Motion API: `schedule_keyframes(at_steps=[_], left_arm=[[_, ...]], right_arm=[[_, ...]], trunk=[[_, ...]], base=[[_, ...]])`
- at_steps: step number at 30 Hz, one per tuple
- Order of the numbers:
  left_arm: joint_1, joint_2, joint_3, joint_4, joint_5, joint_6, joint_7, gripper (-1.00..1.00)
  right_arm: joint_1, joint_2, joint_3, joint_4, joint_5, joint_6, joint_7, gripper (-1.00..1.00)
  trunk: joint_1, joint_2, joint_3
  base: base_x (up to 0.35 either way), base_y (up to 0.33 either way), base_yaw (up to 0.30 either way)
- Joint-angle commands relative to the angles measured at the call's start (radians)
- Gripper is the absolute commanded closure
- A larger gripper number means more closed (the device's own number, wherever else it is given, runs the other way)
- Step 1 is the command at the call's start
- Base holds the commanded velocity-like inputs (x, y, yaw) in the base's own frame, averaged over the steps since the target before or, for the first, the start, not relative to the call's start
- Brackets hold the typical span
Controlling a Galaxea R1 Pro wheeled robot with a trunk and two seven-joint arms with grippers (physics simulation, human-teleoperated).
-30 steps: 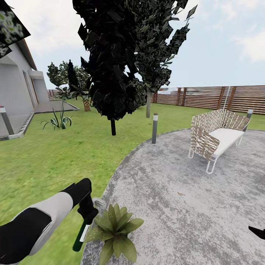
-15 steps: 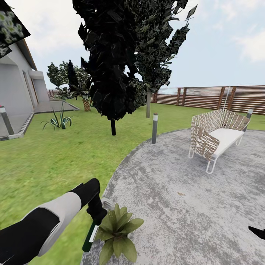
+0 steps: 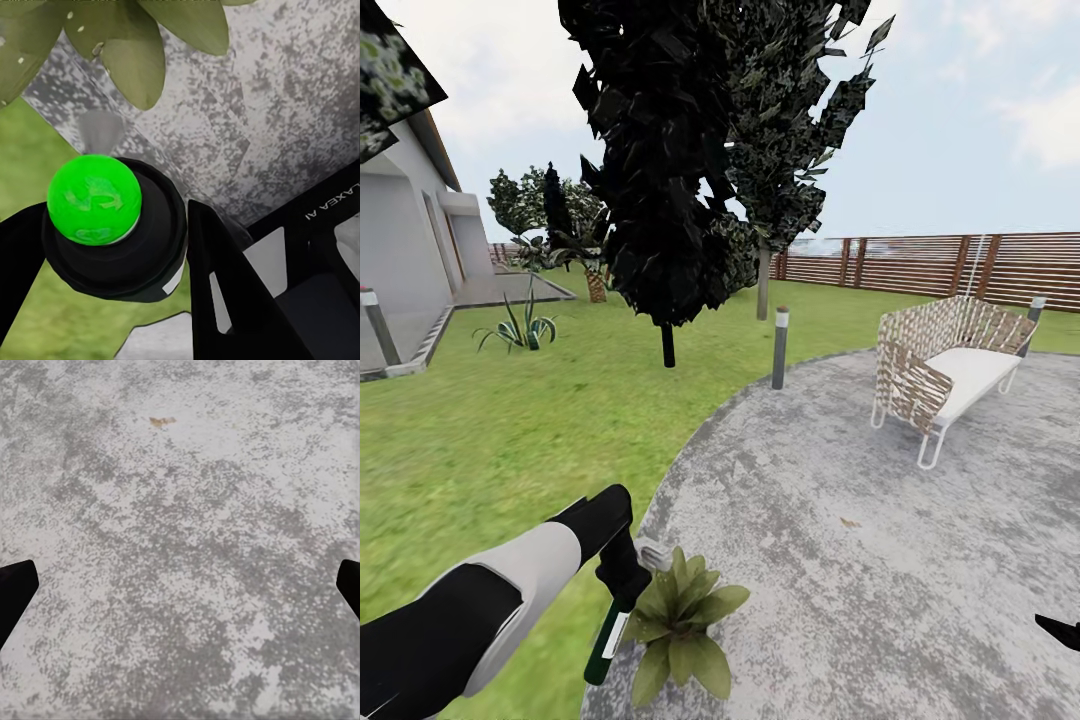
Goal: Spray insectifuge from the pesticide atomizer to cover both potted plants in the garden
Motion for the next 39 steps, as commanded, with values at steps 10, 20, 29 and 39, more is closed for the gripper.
schedule_keyframes(at_steps=[10, 20, 29, 39], left_arm=[[-0.001, 0.000, 0.004, -0.010, -0.012, 0.005, -0.009, 1.00], [-0.016, -0.023, 0.004, -0.081, -0.011, 0.005, -0.009, 1.00], [-0.016, -0.006, 0.003, -0.074, -0.011, 0.005, -0.009, 1.00], [-0.016, 0.089, 0.001, -0.029, -0.011, 0.003, -0.008, 1.00]], right_arm=[[-0.002, 0.000, -0.001, -0.001, 0.009, 0.004, 0.010, -1.00], [-0.002, 0.000, -0.001, -0.001, 0.009, 0.004, 0.010, -1.00], [-0.001, 0.000, -0.001, 0.000, 0.009, 0.004, 0.010, -1.00], [-0.002, 0.000, 0.000, 0.000, 0.009, 0.004, 0.010, -1.00]], trunk=[[0.000, -0.001, -0.001], [0.000, -0.001, -0.001], [0.000, -0.001, -0.001], [0.000, -0.001, -0.001]], base=[[-0.001, 0.000, 0.000], [0.000, 0.000, 0.000], [0.000, 0.000, 0.000], [0.000, 0.000, 0.000]])
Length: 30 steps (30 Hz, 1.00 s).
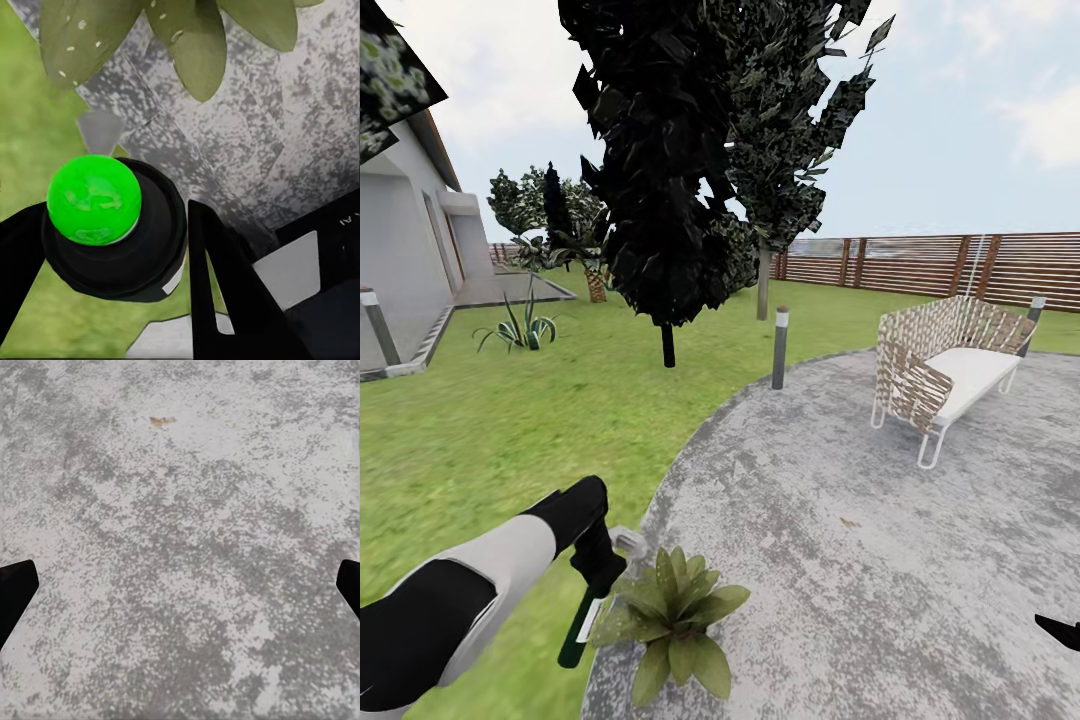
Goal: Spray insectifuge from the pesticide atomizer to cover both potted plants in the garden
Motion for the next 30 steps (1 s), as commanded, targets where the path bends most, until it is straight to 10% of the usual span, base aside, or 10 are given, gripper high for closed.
schedule_keyframes(at_steps=[1, 30], left_arm=[[0.001, 0.003, 0.002, 0.000, -0.009, 0.005, -0.009, 1.00], [0.009, -0.102, 0.000, 0.044, -0.007, 0.005, -0.009, 1.00]], right_arm=[[-0.001, 0.000, -0.001, -0.001, 0.009, 0.004, 0.010, -1.00], [-0.001, 0.000, -0.001, -0.001, 0.009, 0.004, 0.010, -1.00]], trunk=[[0.000, -0.001, -0.001], [0.000, -0.001, -0.001]], base=[[0.000, 0.000, 0.000], [-0.052, -0.019, 0.030]])
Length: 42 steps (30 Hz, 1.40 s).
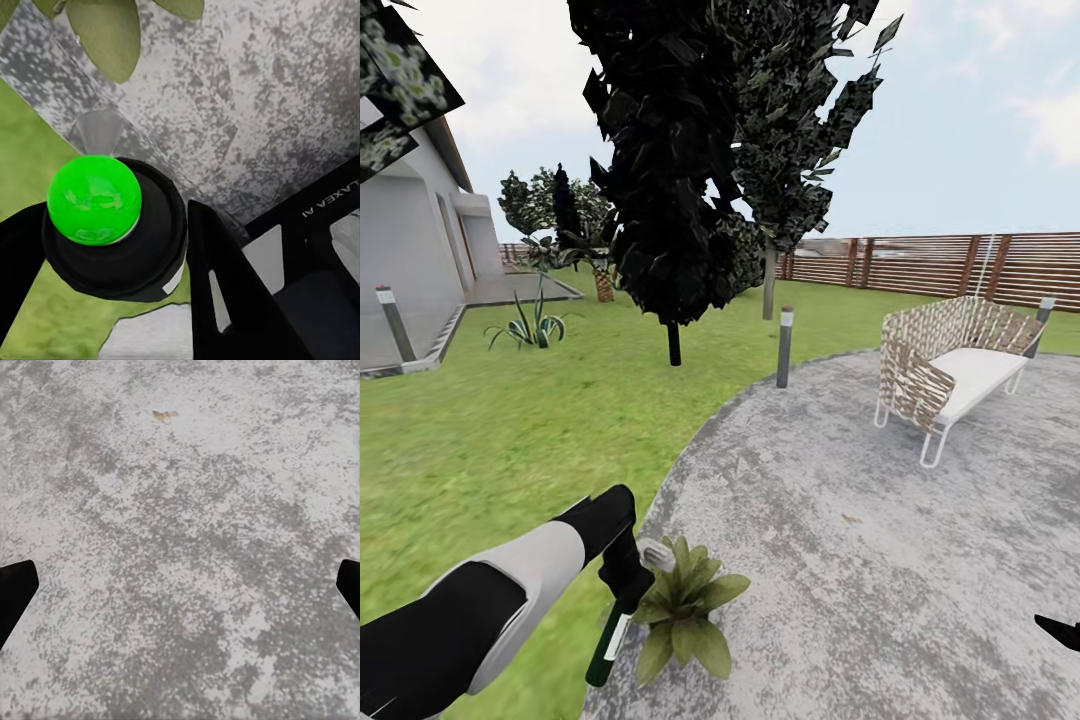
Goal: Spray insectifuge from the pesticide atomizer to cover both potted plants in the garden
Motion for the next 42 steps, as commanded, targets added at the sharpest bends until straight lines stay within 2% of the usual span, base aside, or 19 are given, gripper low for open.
schedule_keyframes(at_steps=[1, 4, 11, 19, 33, 42], left_arm=[[0.000, 0.000, 0.003, 0.011, -0.011, 0.005, -0.009, 1.00], [0.000, -0.002, 0.001, 0.045, -0.013, 0.004, -0.009, 1.00], [0.003, -0.009, 0.001, 0.061, -0.014, 0.002, -0.009, 1.00], [0.012, -0.011, 0.002, 0.103, -0.014, -0.003, -0.003, 1.00], [0.052, -0.011, 0.002, 0.107, -0.015, -0.003, -0.002, 1.00], [0.056, -0.011, 0.001, 0.105, -0.015, -0.003, -0.001, 1.00]], right_arm=[[-0.001, 0.000, -0.001, -0.001, 0.009, 0.004, 0.010, -1.00], [-0.002, 0.000, -0.001, -0.001, 0.009, 0.004, 0.010, -1.00], [-0.001, 0.000, -0.001, -0.001, 0.009, 0.004, 0.010, -1.00], [-0.002, 0.000, -0.001, -0.001, 0.009, 0.004, 0.010, -1.00], [-0.001, 0.000, -0.001, -0.001, 0.009, 0.004, 0.010, -1.00], [-0.002, 0.000, -0.001, -0.001, 0.010, 0.004, 0.010, -1.00]], trunk=[[0.000, -0.001, -0.001], [0.000, -0.001, -0.001], [0.000, -0.001, -0.001], [0.000, -0.001, -0.001], [0.000, -0.001, -0.001], [0.000, -0.001, -0.002]], base=[[0.000, 0.000, 0.002], [0.000, 0.000, 0.050], [0.000, 0.000, 0.198], [0.000, 0.000, 0.030], [0.000, 0.000, 0.101], [0.066, -0.097, 0.078]])
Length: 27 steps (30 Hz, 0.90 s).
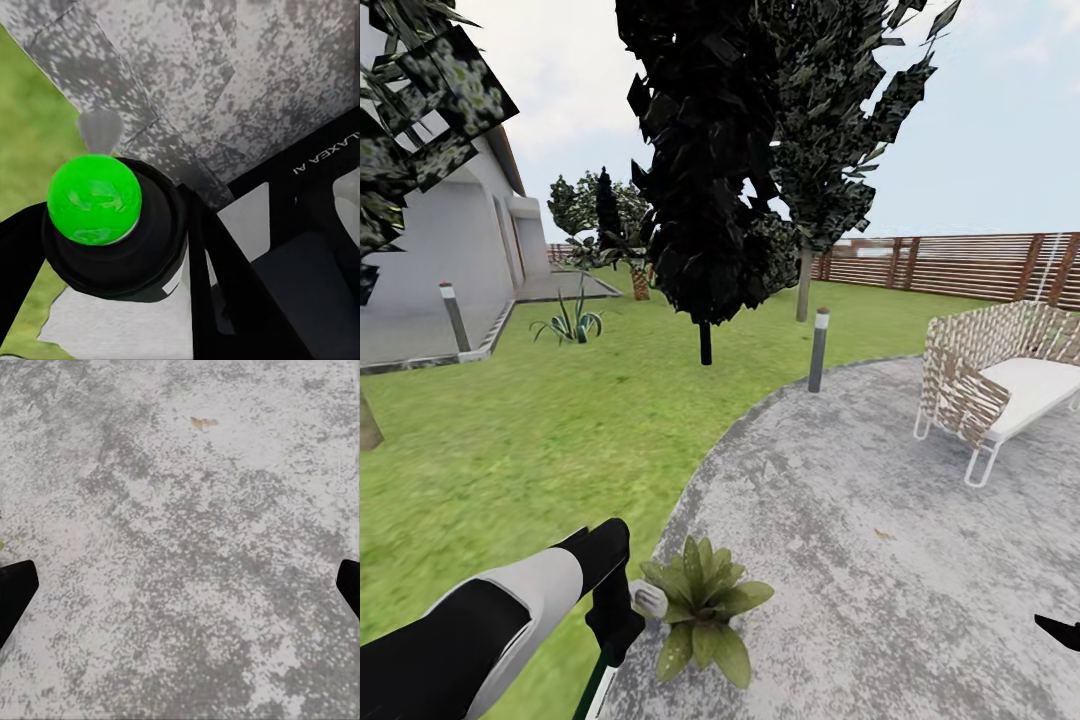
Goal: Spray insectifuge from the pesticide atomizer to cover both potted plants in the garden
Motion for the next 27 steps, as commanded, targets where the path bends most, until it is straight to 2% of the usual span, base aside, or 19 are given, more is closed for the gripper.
schedule_keyframes(at_steps=[1, 17, 27], left_arm=[[-0.001, 0.000, 0.001, -0.001, -0.011, 0.004, -0.009, 1.00], [-0.001, 0.000, 0.001, -0.003, -0.011, 0.005, -0.011, 1.00], [-0.001, 0.000, 0.002, -0.003, -0.010, 0.007, -0.011, 1.00]], right_arm=[[-0.001, 0.000, -0.001, -0.001, 0.009, 0.003, 0.010, -1.00], [-0.001, 0.000, -0.004, -0.002, 0.008, 0.003, 0.010, -1.00], [0.000, 0.000, -0.003, -0.002, 0.009, 0.003, 0.010, -1.00]], trunk=[[0.000, -0.001, -0.001], [0.000, -0.001, -0.001], [0.000, -0.001, -0.001]], base=[[0.082, -0.103, 0.092], [0.007, -0.010, 0.013], [0.000, -0.295, 0.234]])
